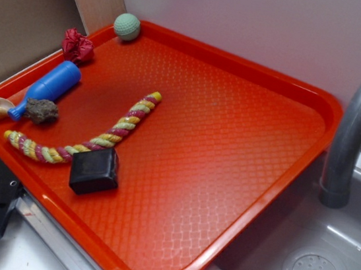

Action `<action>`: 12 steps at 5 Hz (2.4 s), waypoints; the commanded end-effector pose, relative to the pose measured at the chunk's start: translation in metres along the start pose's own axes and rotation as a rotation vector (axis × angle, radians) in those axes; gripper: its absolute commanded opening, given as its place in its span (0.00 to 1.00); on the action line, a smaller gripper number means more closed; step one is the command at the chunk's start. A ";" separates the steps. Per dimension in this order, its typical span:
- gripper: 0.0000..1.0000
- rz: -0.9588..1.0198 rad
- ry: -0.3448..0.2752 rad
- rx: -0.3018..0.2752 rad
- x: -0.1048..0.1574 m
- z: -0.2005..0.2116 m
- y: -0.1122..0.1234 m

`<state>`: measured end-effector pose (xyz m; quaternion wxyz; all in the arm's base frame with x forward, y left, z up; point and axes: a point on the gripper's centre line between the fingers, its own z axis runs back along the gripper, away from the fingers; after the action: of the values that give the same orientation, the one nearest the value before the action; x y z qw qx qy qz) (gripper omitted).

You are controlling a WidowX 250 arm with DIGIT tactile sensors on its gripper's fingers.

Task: Grab the green ball.

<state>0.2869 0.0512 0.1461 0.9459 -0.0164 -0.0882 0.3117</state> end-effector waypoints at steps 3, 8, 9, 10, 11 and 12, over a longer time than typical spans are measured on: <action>1.00 0.100 -0.058 0.119 0.064 -0.034 0.064; 1.00 -0.128 -0.074 0.100 0.063 -0.089 0.073; 1.00 -0.131 -0.066 0.097 0.068 -0.092 0.066; 1.00 -0.111 -0.077 0.082 0.080 -0.090 0.057; 1.00 -0.122 -0.080 0.086 0.080 -0.092 0.056; 1.00 -0.138 -0.077 0.101 0.078 -0.096 0.054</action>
<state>0.3241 0.1311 0.0382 0.9634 0.0456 -0.0777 0.2524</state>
